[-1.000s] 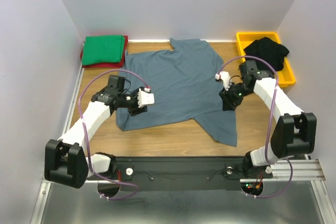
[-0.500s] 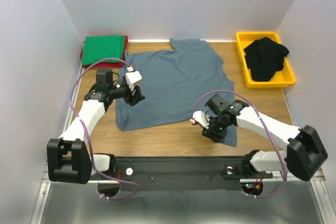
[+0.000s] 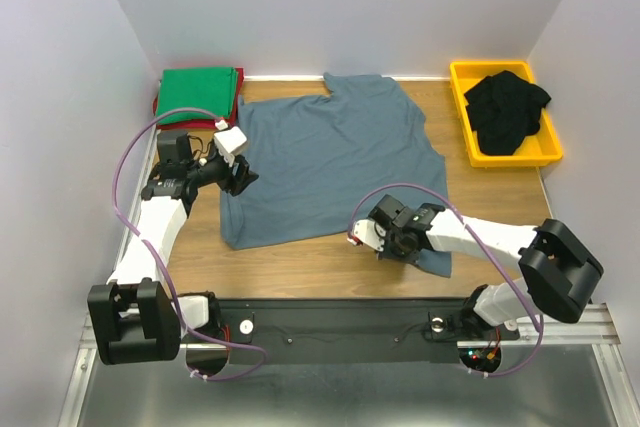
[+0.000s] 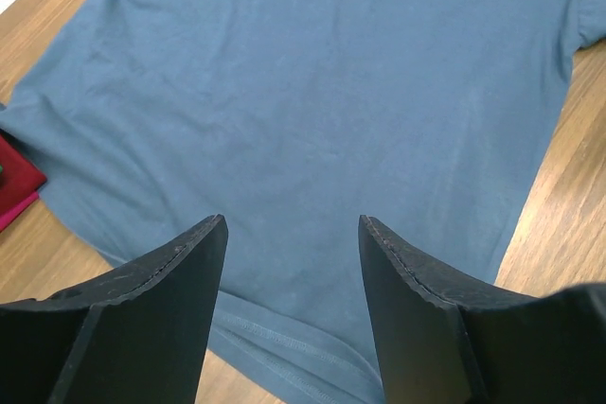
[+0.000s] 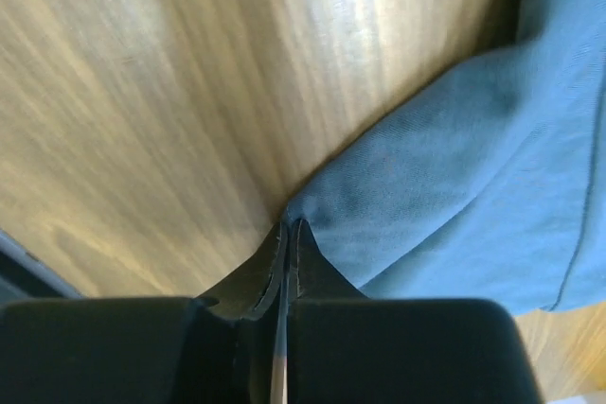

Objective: Fold and stack the t-shirts
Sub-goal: Flatten the tshirt out

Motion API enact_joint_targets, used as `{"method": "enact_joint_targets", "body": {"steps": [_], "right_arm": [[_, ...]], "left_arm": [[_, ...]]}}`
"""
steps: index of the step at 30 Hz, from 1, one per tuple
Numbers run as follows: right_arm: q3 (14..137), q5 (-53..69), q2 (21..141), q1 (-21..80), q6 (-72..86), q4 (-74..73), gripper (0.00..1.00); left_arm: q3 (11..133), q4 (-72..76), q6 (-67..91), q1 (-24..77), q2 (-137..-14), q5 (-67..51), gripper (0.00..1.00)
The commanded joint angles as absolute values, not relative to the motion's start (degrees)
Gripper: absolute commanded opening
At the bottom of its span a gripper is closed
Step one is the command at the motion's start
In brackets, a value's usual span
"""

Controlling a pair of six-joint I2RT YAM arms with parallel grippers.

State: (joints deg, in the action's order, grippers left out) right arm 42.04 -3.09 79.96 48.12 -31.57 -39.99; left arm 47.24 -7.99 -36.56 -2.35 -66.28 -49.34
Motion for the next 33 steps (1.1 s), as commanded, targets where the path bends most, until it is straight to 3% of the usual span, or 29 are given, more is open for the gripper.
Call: {"method": "enact_joint_targets", "body": {"steps": [1,5,10,18,20,21,22,24,33], "right_arm": [[44.5,-7.9,77.8,48.5,-30.9,-36.6,0.01],[48.3,-7.2,75.5,46.8,-32.5,-38.3,0.01],[56.0,2.2,73.0,39.6,-35.8,-41.4,0.01],[59.7,11.9,83.8,22.7,-45.4,-42.4,0.01],[61.3,12.7,86.8,21.2,-45.4,-41.8,0.1],[63.0,12.7,89.3,20.1,-44.7,-41.1,0.26],[63.6,12.4,90.7,19.7,-44.0,-40.9,0.34],[65.5,11.4,93.4,19.2,-43.2,-40.8,0.41],[65.4,17.2,82.1,19.7,-43.6,-41.3,0.43]], "left_arm": [[48.0,-7.6,-36.6,-2.6,-65.9,-51.6,0.68],[48.6,-7.9,-36.5,-2.6,-66.4,-52.0,0.68],[49.5,-9.1,-37.2,-2.7,-67.0,-52.6,0.68],[51.0,-7.6,-35.1,-2.8,-71.2,-52.4,0.68],[51.0,-6.9,-34.3,-2.8,-71.5,-52.4,0.68],[50.8,-6.2,-33.9,-2.9,-71.8,-52.4,0.68],[50.8,-6.2,-33.7,-3.0,-72.0,-52.2,0.68],[50.9,-6.0,-33.3,-2.9,-72.6,-52.1,0.68],[49.4,-5.5,-32.9,-3.9,-71.7,-51.9,0.68]]}}
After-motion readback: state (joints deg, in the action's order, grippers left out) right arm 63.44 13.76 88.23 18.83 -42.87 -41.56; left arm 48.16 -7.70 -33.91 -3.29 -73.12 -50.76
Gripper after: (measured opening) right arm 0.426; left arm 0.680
